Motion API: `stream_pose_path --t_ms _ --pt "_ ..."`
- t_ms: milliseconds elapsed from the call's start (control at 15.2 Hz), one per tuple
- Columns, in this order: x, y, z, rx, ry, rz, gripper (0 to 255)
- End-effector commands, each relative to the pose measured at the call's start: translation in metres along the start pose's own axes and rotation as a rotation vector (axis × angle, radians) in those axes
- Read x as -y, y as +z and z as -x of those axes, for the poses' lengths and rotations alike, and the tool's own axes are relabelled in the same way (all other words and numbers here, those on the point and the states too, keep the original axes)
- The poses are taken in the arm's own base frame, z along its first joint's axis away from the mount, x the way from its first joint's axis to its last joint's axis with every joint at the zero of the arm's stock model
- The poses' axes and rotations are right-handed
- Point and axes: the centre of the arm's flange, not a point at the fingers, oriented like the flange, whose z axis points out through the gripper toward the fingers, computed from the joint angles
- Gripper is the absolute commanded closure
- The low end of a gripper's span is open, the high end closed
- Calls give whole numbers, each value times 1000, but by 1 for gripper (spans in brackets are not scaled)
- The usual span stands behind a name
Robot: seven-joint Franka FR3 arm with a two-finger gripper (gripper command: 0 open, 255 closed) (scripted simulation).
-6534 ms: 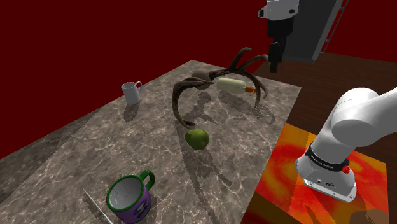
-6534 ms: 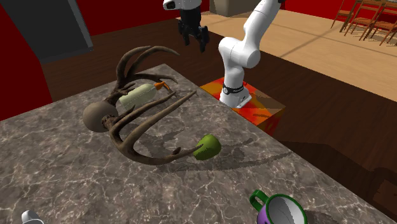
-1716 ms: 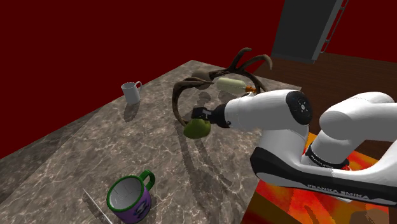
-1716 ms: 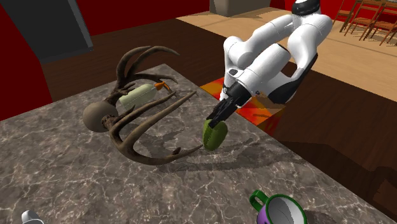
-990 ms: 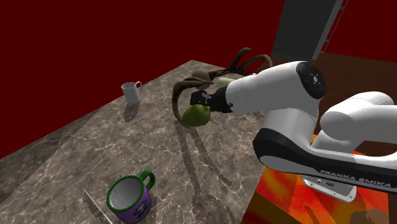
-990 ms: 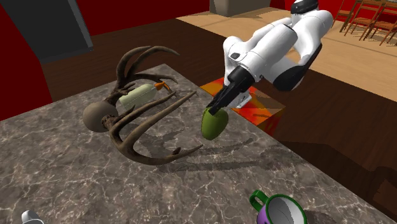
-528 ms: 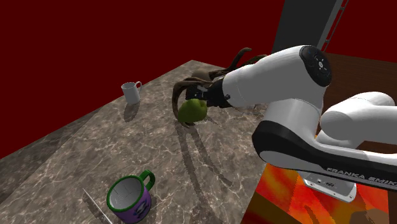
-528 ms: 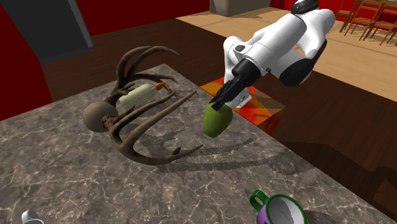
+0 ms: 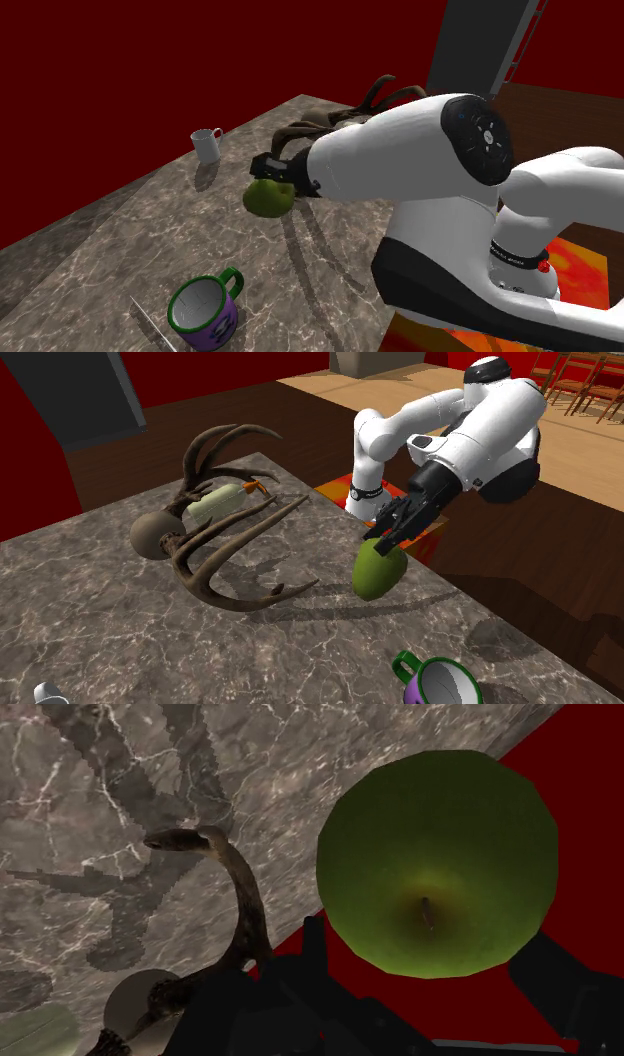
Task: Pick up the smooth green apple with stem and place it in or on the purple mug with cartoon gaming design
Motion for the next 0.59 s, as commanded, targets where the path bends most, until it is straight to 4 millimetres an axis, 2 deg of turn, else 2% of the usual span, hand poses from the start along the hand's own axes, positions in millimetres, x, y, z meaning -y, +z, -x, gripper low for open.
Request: stream_pose_path --t_ms 0,528 --pt "24 -8 18 -1 1 1 255" --pt "102 -26 88 -1 1 1 255"
